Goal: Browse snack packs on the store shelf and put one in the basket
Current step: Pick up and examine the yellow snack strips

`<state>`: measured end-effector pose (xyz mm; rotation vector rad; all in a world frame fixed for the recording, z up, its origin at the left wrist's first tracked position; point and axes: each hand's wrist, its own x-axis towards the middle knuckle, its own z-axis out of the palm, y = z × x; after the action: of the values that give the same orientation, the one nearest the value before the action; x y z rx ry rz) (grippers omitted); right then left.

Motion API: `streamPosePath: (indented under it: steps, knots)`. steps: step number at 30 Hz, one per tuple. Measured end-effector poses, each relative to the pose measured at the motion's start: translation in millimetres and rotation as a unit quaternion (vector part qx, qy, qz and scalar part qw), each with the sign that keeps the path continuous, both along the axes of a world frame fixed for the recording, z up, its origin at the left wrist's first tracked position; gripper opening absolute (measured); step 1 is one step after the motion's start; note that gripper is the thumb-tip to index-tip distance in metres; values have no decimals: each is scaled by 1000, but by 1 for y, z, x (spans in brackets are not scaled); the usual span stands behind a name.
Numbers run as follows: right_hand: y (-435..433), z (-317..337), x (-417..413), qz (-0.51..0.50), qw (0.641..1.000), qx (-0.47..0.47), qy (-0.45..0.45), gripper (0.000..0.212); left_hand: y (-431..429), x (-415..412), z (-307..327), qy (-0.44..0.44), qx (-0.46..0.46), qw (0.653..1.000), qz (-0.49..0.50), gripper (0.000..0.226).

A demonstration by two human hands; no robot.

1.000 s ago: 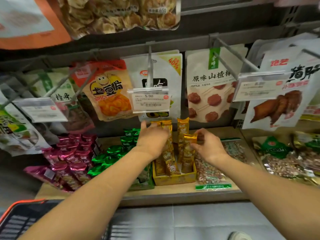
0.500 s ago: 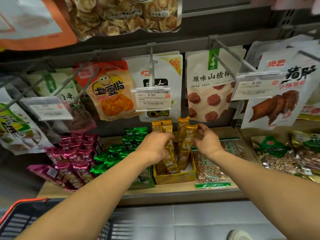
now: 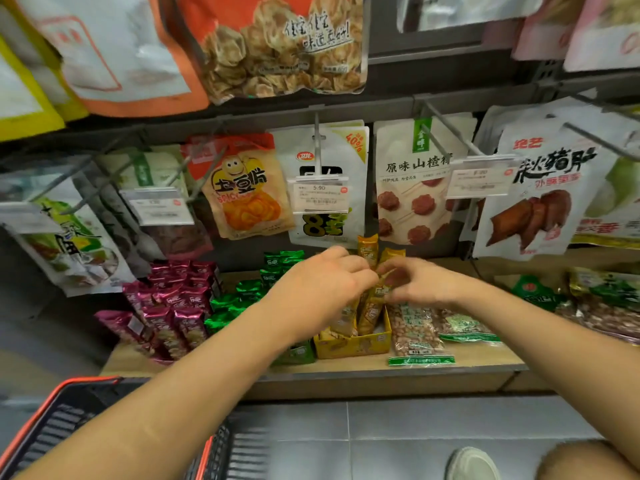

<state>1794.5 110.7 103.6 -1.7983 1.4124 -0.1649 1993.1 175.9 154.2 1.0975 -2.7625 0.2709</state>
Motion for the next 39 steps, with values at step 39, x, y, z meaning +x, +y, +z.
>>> streamPosePath:
  steps: [39]
  knots:
    - [149, 75, 63, 60, 951, -299, 52, 52, 92, 61, 28, 552, 247, 771, 198, 18]
